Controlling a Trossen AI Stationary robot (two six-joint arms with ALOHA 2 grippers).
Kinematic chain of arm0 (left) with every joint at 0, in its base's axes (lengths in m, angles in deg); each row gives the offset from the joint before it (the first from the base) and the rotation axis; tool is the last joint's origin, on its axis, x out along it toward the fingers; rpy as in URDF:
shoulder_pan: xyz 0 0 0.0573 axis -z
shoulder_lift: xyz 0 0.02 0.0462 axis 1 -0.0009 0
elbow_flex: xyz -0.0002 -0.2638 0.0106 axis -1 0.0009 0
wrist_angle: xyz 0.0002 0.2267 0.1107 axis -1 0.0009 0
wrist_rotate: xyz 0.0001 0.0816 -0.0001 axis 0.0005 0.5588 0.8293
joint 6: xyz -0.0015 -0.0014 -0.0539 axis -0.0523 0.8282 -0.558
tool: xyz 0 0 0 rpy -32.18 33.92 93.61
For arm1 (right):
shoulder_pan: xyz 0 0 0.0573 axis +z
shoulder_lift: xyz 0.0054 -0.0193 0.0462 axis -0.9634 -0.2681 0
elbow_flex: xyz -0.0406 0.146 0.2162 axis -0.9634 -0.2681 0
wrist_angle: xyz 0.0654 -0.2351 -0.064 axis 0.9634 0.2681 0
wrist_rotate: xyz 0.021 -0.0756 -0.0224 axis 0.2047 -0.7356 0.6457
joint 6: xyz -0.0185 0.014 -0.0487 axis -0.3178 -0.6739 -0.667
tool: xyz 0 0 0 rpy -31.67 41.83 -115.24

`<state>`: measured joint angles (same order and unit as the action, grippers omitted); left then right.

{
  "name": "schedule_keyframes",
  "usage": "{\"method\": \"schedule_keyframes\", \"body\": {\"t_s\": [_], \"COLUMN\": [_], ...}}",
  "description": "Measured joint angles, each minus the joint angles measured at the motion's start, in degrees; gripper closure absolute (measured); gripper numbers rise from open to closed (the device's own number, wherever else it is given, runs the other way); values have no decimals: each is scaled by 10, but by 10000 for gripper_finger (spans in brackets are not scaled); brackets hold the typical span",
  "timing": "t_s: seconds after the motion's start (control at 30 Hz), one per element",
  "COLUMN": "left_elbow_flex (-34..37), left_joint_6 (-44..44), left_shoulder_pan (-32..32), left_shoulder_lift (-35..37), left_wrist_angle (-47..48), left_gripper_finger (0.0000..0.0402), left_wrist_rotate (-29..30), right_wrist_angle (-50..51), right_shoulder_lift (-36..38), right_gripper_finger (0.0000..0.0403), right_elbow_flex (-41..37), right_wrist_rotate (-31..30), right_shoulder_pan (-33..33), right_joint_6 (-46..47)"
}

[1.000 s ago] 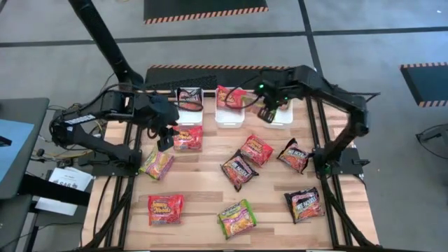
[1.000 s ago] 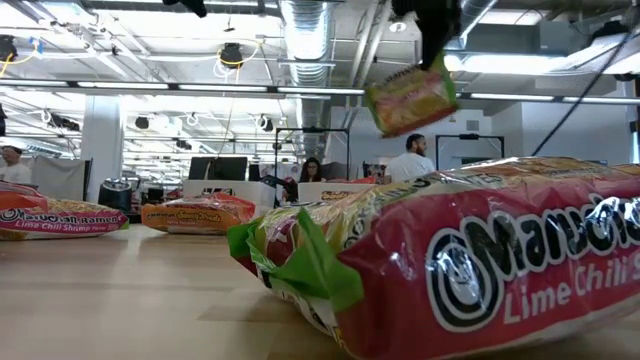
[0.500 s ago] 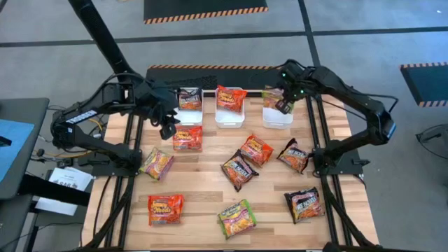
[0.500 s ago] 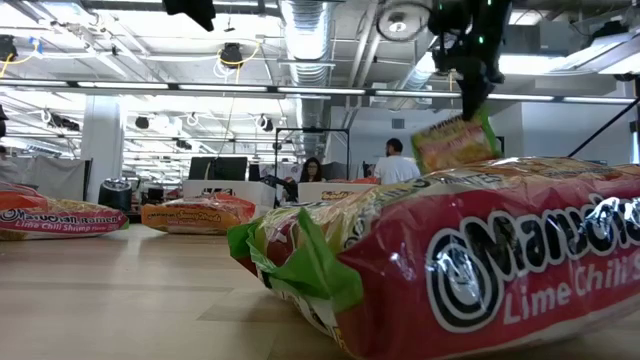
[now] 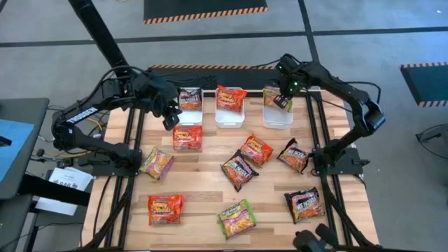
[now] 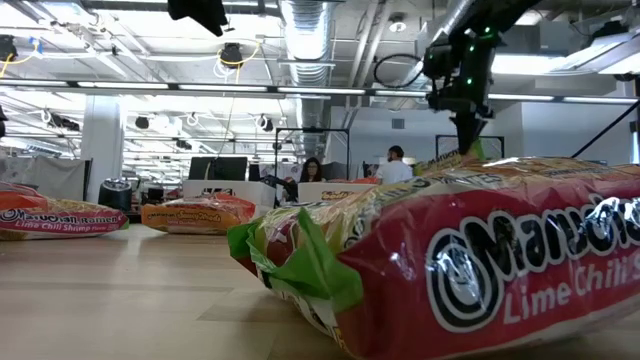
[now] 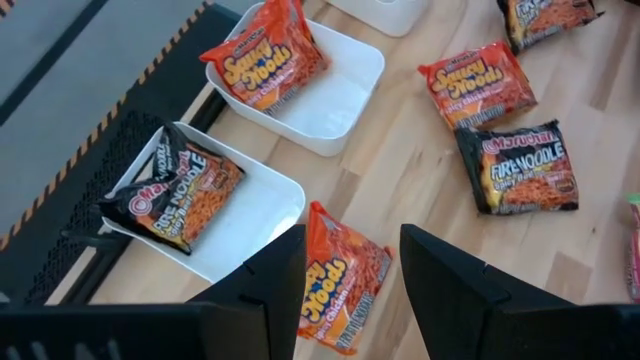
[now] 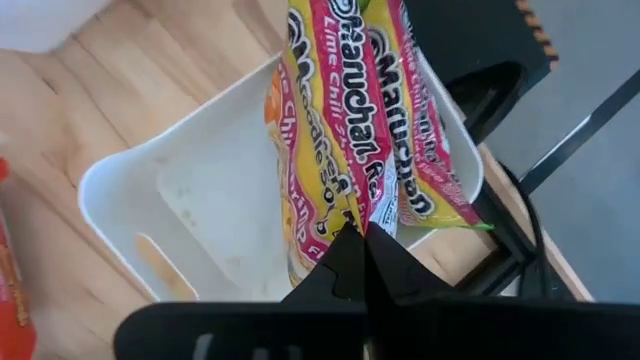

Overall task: Sort Maruchan noodles
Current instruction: Put the green noodle pack into the right white bin, then put the orange noodle pack into the middle white bin

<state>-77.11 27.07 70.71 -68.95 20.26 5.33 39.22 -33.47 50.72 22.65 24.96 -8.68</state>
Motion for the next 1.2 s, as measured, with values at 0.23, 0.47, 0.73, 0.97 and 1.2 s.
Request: {"method": "schedule_keyframes", "body": {"t_s": [0.23, 0.47, 0.73, 0.97, 1.2], "left_elbow_flex": [0, 0, 0, 0, 0], "left_joint_6": [-3, 5, 5, 5, 5], "left_shoulder_pan": [-8, -9, -9, -9, -9], "left_shoulder_lift": [0, 0, 0, 0, 0], "left_wrist_angle": [0, 0, 0, 0, 0], "left_gripper_finger": [252, 252, 252, 252, 252], "left_wrist_rotate": [0, 0, 0, 0, 0], "right_wrist_angle": [-33, -32, -24, -24, -1], "right_shoulder_lift": [-32, -54, -56, -56, -38], "right_gripper_finger": [398, 374, 324, 287, 274], "right_elbow_flex": [0, 0, 0, 0, 17], "right_wrist_rotate": [4, 3, 3, 1, 4], "right_shoulder_pan": [-2, -2, 6, 6, 4], "right_joint_6": [-6, 11, 19, 27, 59]}}
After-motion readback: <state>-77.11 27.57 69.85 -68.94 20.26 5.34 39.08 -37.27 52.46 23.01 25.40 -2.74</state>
